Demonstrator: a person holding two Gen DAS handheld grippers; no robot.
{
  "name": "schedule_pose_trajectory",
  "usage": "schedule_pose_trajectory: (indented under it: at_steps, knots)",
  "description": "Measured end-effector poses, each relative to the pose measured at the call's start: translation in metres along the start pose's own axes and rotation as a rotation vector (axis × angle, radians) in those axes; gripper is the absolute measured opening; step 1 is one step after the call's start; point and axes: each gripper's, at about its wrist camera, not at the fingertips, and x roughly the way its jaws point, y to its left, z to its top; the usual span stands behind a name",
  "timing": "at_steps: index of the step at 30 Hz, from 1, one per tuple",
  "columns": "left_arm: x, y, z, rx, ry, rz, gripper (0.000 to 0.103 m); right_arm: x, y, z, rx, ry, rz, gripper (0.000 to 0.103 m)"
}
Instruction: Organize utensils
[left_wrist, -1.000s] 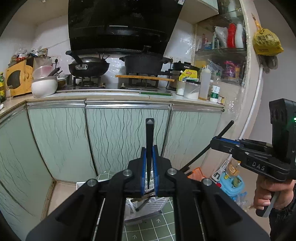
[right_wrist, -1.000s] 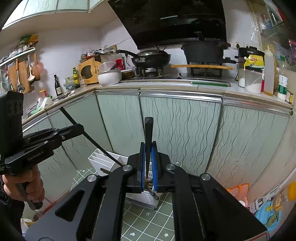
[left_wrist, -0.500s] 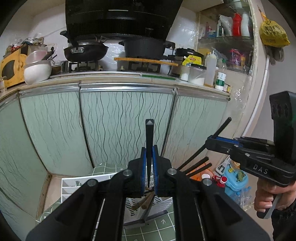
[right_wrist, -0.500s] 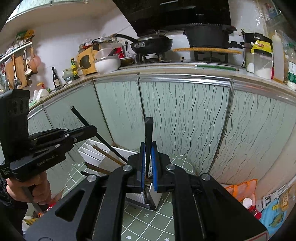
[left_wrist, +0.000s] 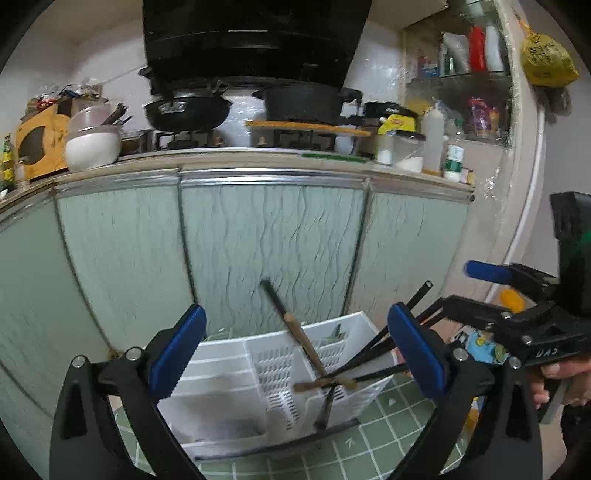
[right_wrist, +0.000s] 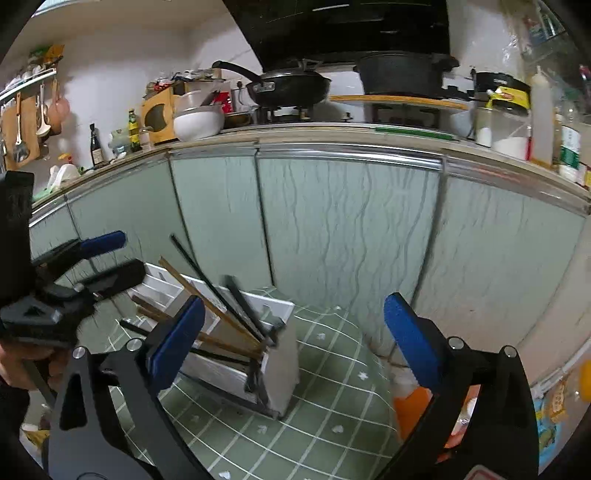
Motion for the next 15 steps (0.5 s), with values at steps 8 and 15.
schedule_pose_trajectory:
  at_steps: [8, 15]
  knots:
    - [-0.038, 0.003, -0.016, 0.004, -0.003, 0.048, 0.099, -0.031, -0.001, -0.022, 0.003, 0.011, -0.049, 0.095]
    - [-0.08, -0.006, -0.042, 0.008, -0.017, 0.086, 0.099, -0.064, 0.023, -0.052, -0.043, 0.007, -0.077, 0.095]
